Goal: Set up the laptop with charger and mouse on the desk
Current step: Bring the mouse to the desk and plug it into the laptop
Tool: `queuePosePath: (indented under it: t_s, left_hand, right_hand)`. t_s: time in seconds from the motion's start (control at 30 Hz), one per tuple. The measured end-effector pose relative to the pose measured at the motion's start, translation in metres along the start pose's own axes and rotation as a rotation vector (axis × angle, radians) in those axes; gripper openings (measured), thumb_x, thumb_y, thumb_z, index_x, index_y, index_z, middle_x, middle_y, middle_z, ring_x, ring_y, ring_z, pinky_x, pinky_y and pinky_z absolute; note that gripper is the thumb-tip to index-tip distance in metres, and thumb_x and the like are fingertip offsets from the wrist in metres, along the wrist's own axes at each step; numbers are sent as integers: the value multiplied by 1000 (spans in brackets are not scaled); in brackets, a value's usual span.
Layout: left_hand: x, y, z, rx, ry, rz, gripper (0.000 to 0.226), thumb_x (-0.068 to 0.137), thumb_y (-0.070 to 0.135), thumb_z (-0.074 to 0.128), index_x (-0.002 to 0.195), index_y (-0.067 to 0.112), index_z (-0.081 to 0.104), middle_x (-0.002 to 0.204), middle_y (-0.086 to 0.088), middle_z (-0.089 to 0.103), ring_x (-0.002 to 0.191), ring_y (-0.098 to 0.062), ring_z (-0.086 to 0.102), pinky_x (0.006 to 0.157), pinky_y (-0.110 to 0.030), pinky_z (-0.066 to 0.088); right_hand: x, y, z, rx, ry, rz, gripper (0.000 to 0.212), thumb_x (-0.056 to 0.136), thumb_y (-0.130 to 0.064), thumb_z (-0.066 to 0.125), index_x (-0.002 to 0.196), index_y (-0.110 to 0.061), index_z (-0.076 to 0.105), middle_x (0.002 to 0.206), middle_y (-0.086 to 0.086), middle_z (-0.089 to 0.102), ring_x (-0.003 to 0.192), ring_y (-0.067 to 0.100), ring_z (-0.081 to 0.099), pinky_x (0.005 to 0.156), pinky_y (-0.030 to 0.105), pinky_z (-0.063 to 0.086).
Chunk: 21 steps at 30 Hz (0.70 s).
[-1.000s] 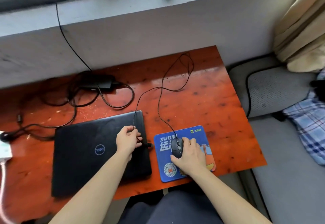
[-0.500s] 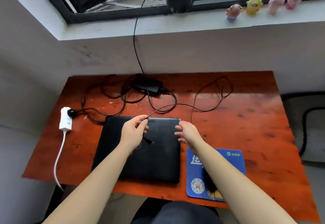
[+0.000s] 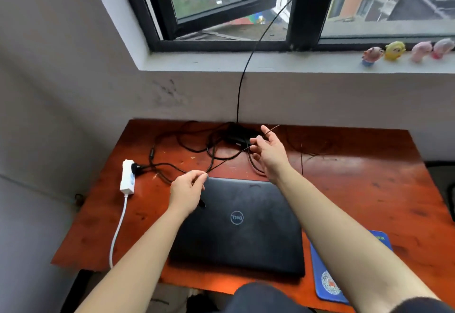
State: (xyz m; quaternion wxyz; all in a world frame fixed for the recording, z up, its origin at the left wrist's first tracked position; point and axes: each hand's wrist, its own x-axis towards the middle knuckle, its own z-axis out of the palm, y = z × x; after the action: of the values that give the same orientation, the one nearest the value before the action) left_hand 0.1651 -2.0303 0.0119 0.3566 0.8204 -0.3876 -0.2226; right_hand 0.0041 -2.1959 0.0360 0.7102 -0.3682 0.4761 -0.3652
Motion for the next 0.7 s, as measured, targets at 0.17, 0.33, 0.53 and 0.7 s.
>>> queuePosePath:
  t_s: [0.17, 0.33, 0.53, 0.7]
  left_hand:
    - [41, -40, -55, -274, 52, -46, 13, 97, 25, 63, 89, 24, 72, 66, 5, 65, 67, -18, 62, 65, -35, 59]
    - [59, -71, -90, -576, 98, -144, 12, 101, 16, 57, 100, 10, 68, 70, -5, 55, 64, -11, 54, 50, -20, 56]
    - [64, -114, -81, -691, 88, -328, 15, 102, 17, 55, 91, 18, 65, 70, -4, 53, 62, -10, 55, 50, -23, 57]
    - [67, -151, -57, -739, 79, -498, 12, 103, 19, 52, 96, 17, 62, 72, -3, 52, 65, -9, 56, 56, -28, 59]
  right_hand:
    - [0, -3, 65, 60, 130, -112, 48, 105, -7, 48, 152, -11, 36, 91, 3, 65, 66, 7, 57, 57, 15, 51]
    - [-11, 17, 118, 10, 101, -141, 60, 105, -6, 47, 158, -18, 22, 93, 5, 66, 72, 9, 60, 68, 21, 55]
    - [-2, 51, 140, -1, 59, -70, 61, 106, -5, 46, 159, -17, 19, 94, 9, 65, 74, 12, 61, 74, 22, 58]
    - [33, 97, 145, 30, 53, 77, 56, 105, -2, 46, 156, -11, 22, 92, 11, 64, 69, 11, 65, 75, 24, 59]
